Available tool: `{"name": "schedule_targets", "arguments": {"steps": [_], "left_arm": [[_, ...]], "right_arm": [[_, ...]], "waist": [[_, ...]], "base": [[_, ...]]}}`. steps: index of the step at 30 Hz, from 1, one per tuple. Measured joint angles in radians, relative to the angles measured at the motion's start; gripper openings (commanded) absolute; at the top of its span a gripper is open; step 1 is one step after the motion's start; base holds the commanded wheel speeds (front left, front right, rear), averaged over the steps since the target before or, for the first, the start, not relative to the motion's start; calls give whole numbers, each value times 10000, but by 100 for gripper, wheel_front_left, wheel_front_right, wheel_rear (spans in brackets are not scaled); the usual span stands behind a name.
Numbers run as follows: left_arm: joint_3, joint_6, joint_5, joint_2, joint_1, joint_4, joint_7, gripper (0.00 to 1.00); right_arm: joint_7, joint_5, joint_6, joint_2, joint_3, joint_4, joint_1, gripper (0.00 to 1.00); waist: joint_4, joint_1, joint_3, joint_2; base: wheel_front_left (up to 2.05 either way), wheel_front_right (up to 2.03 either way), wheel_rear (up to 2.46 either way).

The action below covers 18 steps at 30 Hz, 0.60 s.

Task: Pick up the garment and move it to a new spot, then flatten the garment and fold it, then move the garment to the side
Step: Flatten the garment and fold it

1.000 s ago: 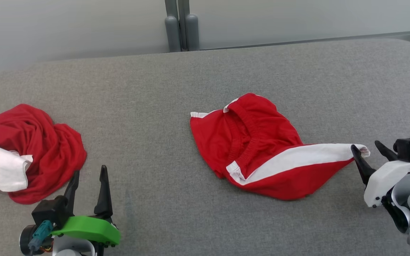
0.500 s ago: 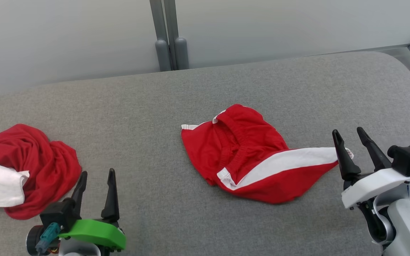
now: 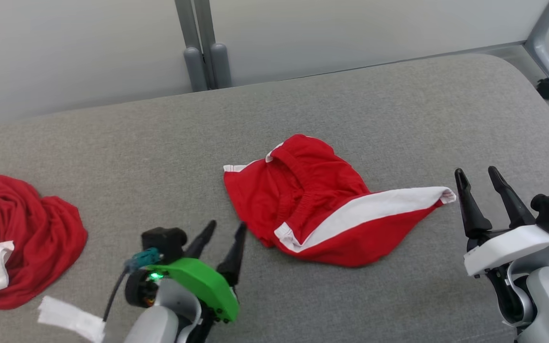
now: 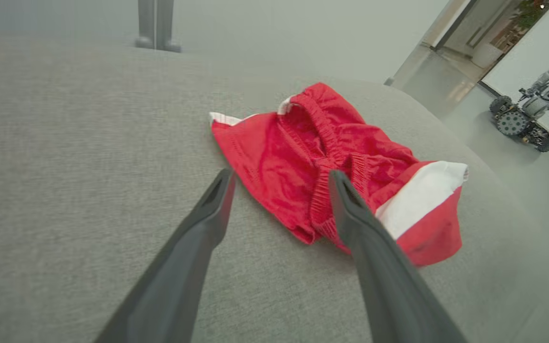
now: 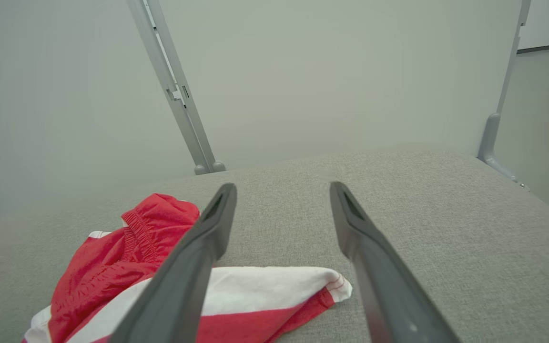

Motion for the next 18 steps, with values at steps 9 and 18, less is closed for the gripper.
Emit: {"name": "schedule_targets", "arguments": {"steps": [9, 18], "left_arm": [[-1476, -111, -984, -44, -1163, 640, 2044, 100], [-1638, -67, -1129, 40, -1827, 1739, 2266, 100]], "right_arm": [[109, 71, 0, 113, 194, 25, -29, 100], [67, 290, 0, 155, 368, 261, -176, 100]], "waist": [[-818, 0, 336, 0], [-1409, 0, 784, 0]], "base": [[0, 0, 0], [0, 0, 0]]}}
